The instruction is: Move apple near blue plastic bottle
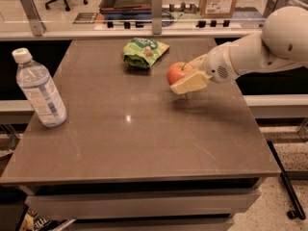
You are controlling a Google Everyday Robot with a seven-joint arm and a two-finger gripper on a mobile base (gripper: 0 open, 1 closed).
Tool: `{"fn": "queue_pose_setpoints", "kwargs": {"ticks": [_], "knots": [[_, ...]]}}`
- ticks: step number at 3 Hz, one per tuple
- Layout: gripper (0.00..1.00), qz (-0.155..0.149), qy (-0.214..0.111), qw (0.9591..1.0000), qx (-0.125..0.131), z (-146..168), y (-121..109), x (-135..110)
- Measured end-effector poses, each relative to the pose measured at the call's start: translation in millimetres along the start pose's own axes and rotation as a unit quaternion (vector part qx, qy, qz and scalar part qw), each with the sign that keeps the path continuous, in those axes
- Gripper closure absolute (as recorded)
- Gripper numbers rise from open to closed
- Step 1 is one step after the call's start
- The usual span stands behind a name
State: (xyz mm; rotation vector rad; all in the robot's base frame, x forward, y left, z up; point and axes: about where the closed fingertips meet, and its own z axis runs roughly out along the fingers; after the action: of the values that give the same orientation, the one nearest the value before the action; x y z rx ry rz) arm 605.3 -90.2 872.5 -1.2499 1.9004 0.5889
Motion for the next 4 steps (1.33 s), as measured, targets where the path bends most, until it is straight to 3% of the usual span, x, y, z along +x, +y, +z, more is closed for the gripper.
{"fn": "queue_pose_setpoints", "kwargs": {"ticks": [1,2,4], "knots": [[1.0,-0.022,-0.001,0.9996,-0.014,18.5,44.6,-17.3],[1.0,-0.033,0.014,0.9993,-0.01,42.8,80.2,-33.1],[1.0,-0.049,0.026,0.9981,-0.027,97.4,132.9,-60.8]]}}
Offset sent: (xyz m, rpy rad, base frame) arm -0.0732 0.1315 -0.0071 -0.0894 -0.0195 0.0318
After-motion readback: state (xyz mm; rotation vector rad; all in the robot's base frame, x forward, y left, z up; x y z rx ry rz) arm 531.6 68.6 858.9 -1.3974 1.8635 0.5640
